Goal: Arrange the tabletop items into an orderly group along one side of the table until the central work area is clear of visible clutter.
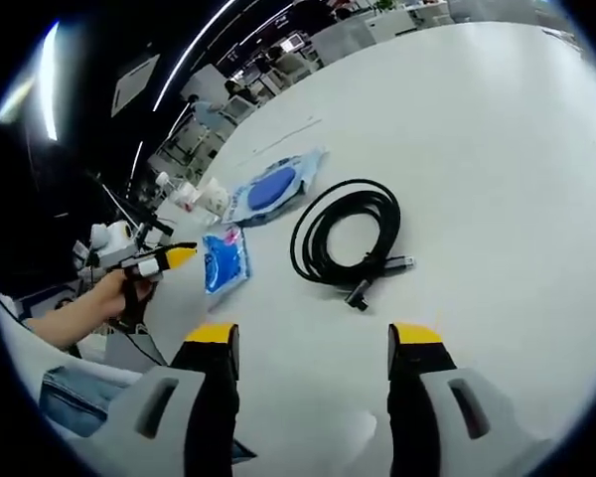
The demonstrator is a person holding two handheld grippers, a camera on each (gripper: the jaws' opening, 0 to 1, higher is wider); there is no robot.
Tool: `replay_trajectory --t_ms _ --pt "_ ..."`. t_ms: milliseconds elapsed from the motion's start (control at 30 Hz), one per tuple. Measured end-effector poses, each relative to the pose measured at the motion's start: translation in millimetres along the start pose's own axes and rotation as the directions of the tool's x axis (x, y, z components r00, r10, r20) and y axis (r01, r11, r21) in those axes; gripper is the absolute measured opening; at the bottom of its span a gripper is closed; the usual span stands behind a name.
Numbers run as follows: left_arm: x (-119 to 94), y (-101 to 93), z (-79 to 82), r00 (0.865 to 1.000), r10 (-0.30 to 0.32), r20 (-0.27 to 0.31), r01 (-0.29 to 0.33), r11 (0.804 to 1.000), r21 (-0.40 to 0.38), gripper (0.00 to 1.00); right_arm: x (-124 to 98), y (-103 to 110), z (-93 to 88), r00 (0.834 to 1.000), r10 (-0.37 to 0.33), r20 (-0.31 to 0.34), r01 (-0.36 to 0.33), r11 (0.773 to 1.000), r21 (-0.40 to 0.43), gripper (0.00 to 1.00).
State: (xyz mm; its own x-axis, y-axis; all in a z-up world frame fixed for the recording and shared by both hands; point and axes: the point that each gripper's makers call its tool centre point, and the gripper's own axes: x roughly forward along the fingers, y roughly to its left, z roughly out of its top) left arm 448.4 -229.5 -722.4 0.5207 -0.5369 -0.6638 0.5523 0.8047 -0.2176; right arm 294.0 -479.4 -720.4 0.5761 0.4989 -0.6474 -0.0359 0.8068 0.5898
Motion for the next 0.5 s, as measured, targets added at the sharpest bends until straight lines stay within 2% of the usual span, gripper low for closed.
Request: replay_trajectory --t_ms 133,300,433,500 --pt "6 3.7 2.9 1.0 -0.009 0.006 0.009 1.0 0.02 0.56 -1 2 -0.9 1.0 0.005 0.0 -0.005 1.0 -0.004 0.59" --pt "12 5.5 -3.2 0.999 -0.039 -0.014 0.039 0.999 0.032 0.38 -1 2 -2.1 1.0 0.008 0.002 -0.008 1.0 0.015 0.59" --pt "14 13.3 -11.9 0.999 -0.036 -0.037 0.037 0.999 0.023 0.33 -1 3 -2.9 1.0 0.008 -0.001 -0.008 1.0 0.014 0.59" --pt "12 15.1 -15.2 0.998 -0.025 -0.052 0.026 0.999 0.024 0.28 0 5 -3.4 1.0 0.009 -0.008 -0.009 1.0 0.009 0.59"
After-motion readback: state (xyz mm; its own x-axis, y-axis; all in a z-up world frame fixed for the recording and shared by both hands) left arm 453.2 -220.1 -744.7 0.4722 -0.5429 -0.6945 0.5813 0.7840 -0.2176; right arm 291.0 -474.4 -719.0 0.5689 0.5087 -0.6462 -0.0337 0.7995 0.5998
